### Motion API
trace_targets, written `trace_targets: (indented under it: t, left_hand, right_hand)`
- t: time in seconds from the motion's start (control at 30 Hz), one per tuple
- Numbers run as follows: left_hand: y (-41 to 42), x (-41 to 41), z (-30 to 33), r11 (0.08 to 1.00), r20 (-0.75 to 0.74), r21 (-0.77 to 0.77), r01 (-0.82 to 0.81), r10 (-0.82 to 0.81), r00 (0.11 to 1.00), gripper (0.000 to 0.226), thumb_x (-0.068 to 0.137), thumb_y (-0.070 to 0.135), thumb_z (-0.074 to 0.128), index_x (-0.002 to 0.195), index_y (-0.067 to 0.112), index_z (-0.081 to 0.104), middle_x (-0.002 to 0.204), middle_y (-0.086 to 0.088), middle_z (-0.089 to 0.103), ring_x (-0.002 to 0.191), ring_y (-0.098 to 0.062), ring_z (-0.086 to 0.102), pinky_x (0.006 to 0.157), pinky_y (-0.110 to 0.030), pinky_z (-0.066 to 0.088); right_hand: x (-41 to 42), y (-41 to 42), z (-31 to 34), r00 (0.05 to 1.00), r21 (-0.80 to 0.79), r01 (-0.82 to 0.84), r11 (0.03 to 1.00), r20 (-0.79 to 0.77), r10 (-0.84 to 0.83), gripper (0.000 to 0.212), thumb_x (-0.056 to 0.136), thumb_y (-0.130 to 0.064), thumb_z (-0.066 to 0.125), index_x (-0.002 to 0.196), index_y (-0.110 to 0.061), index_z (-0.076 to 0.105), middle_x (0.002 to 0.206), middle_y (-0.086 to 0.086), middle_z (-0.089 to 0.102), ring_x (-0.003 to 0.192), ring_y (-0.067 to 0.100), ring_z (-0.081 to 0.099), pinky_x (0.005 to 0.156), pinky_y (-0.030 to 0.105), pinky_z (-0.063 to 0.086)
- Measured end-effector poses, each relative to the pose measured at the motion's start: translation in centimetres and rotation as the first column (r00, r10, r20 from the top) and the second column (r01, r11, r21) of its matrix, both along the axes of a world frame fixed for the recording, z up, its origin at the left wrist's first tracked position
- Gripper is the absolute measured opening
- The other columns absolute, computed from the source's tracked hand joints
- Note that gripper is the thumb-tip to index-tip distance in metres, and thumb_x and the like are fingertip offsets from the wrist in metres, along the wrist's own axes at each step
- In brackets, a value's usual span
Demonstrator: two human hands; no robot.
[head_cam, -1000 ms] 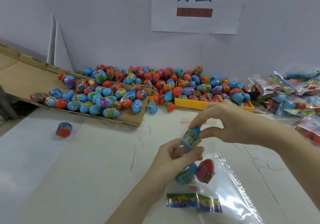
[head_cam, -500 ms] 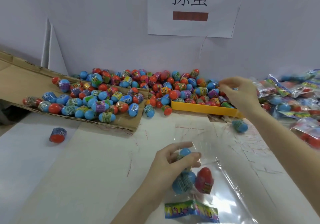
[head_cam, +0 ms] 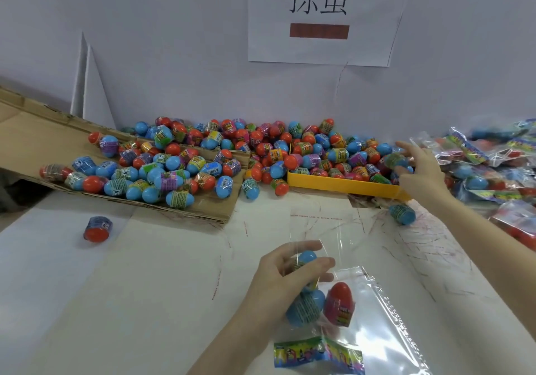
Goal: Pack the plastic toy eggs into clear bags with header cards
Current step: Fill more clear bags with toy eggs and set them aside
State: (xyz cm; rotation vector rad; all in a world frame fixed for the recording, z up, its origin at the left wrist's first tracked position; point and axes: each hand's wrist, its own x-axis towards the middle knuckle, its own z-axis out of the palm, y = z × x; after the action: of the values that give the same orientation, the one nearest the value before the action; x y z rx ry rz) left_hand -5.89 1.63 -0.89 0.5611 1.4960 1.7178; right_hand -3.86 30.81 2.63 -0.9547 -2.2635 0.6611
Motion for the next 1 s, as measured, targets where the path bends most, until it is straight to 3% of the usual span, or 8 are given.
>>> trace_targets:
  t: [0.07, 0.13, 0.2, 0.33, 0.43, 0.67, 0.8, 1.0]
  left_hand:
    - [0.0, 0.0, 0.1, 1.000, 0.007, 0.006, 0.004, -0.004, 1.000, 0.060, 0.043, 0.042, 0.072, 0.100, 0.024, 0.064, 0.093, -0.001, 0.074, 0.084, -0.012, 0.071, 0.067, -0.021, 0.056]
    - [-0.1, 0.1, 0.2, 1.000, 0.015, 0.009, 0.009, -0.009, 1.000, 0.061, 0.041, 0.042, 0.072, 0.099, 0.023, 0.065, 0.094, -0.002, 0.074, 0.085, -0.013, 0.071, 0.068, -0.022, 0.056]
    - [-0.1, 0.1, 0.2, 1.000, 0.028, 0.018, 0.012, -0.012, 1.000, 0.062, 0.040, 0.041, 0.073, 0.098, 0.022, 0.065, 0.095, -0.004, 0.073, 0.086, -0.015, 0.070, 0.070, -0.024, 0.057]
    - [-0.2, 0.1, 0.3, 0.999, 0.035, 0.029, 0.014, -0.015, 0.999, 0.059, 0.043, 0.038, 0.074, 0.099, 0.020, 0.066, 0.096, -0.006, 0.073, 0.087, -0.017, 0.070, 0.074, -0.026, 0.057]
    - [-0.3, 0.1, 0.3, 0.999, 0.052, 0.041, 0.003, -0.005, 0.999, 0.058, 0.043, 0.036, 0.074, 0.098, 0.018, 0.066, 0.096, -0.008, 0.073, 0.086, -0.018, 0.071, 0.068, -0.024, 0.057]
    - [-0.4, 0.2, 0.3, 1.000, 0.049, 0.022, -0.018, 0.017, 0.999, 0.028, 0.069, 0.019, 0.073, 0.097, 0.019, 0.067, 0.095, -0.007, 0.073, 0.086, -0.018, 0.071, 0.067, -0.024, 0.057]
    - [-0.4, 0.2, 0.3, 0.999, 0.041, 0.029, -0.014, 0.013, 0.999, 0.031, 0.055, 0.029, 0.074, 0.085, 0.026, 0.068, 0.090, -0.004, 0.074, 0.083, -0.014, 0.071, 0.064, -0.022, 0.056]
    - [-0.4, 0.4, 0.6, 0.999, -0.006, 0.041, 0.020, -0.020, 1.000, 0.052, 0.036, 0.042, 0.073, 0.085, 0.025, 0.069, 0.094, -0.005, 0.073, 0.081, -0.013, 0.071, 0.062, -0.021, 0.056]
  right_hand:
    - [0.4, -1.0, 1.0, 0.982, -0.166, -0.129, 0.978, -0.160, 0.103, 0.053, 0.090, 0.006, 0.047, 0.134, -0.024, 0.043, 0.136, 0.008, 0.038, 0.120, 0.026, 0.043, 0.093, 0.034, 0.044]
    - [1.2, -2.7, 2.1, 0.946, -0.262, -0.240, 0.935, -0.281, 0.164, 0.048, 0.091, 0.005, 0.045, 0.124, -0.029, 0.052, 0.132, 0.002, 0.042, 0.108, 0.017, 0.048, 0.081, 0.022, 0.046]
    - [2.2, -5.0, 3.0, 0.898, -0.335, -0.372, 0.866, -0.365, 0.245, 0.046, 0.090, 0.006, 0.046, 0.108, -0.034, 0.059, 0.125, -0.004, 0.048, 0.105, 0.013, 0.052, 0.086, 0.024, 0.047]
    - [4.7, -9.4, 4.1, 0.696, -0.438, -0.708, 0.554, -0.567, 0.440, 0.042, 0.081, 0.006, 0.050, 0.104, -0.027, 0.061, 0.114, -0.001, 0.060, 0.094, 0.012, 0.065, 0.079, 0.017, 0.052]
    - [5.8, -11.6, 4.4, 0.593, -0.478, -0.805, 0.351, -0.651, 0.473, 0.044, 0.067, -0.001, 0.053, 0.107, -0.021, 0.058, 0.101, -0.004, 0.068, 0.093, 0.015, 0.066, 0.076, 0.021, 0.054]
    - [6.6, -14.6, 4.2, 0.623, -0.403, -0.781, 0.477, -0.453, 0.637, 0.052, 0.059, -0.015, 0.063, 0.106, -0.036, 0.055, 0.104, -0.009, 0.060, 0.093, 0.011, 0.065, 0.073, 0.016, 0.052]
    - [6.0, -15.4, 4.2, 0.752, -0.059, -0.655, 0.753, -0.141, 0.643, 0.044, 0.049, -0.043, 0.069, 0.090, -0.038, 0.053, 0.096, -0.014, 0.058, 0.083, -0.002, 0.056, 0.067, 0.009, 0.045]
    - [4.8, -14.9, 5.8, 0.777, 0.116, -0.629, 0.769, 0.126, 0.616, 0.044, 0.037, -0.058, 0.062, 0.077, -0.046, 0.048, 0.082, -0.018, 0.056, 0.073, -0.001, 0.050, 0.061, 0.011, 0.044]
